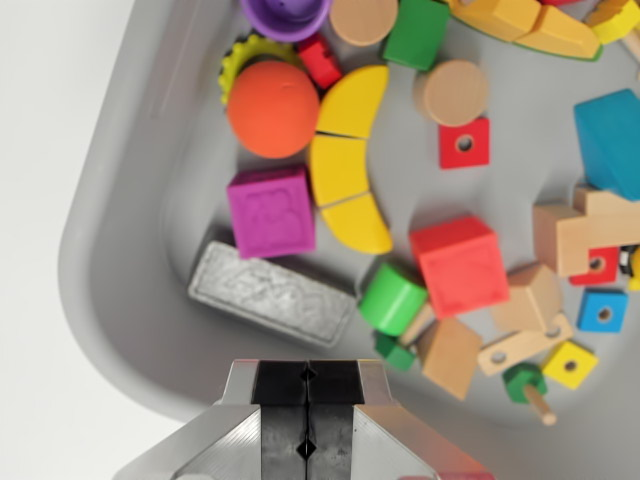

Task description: Pick an object from the bin

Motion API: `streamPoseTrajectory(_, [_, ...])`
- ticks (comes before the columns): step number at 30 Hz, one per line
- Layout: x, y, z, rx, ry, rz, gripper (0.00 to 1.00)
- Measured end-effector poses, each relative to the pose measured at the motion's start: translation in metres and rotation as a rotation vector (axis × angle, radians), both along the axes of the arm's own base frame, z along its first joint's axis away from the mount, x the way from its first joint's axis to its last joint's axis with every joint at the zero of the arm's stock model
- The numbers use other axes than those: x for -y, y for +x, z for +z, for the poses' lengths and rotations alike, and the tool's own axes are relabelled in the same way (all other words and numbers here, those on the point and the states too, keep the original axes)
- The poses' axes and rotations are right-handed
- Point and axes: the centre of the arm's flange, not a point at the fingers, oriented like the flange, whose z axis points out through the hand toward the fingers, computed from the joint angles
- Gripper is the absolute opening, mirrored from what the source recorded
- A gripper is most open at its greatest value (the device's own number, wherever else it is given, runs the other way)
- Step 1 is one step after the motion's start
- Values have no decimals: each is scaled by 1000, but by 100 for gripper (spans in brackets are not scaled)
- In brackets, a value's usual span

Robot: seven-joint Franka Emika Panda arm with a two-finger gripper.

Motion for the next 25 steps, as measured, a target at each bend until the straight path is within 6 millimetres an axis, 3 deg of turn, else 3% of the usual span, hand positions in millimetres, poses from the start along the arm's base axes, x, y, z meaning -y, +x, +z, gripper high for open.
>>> streamPoseTrajectory(25, [0,0,10,-2,0,0,0])
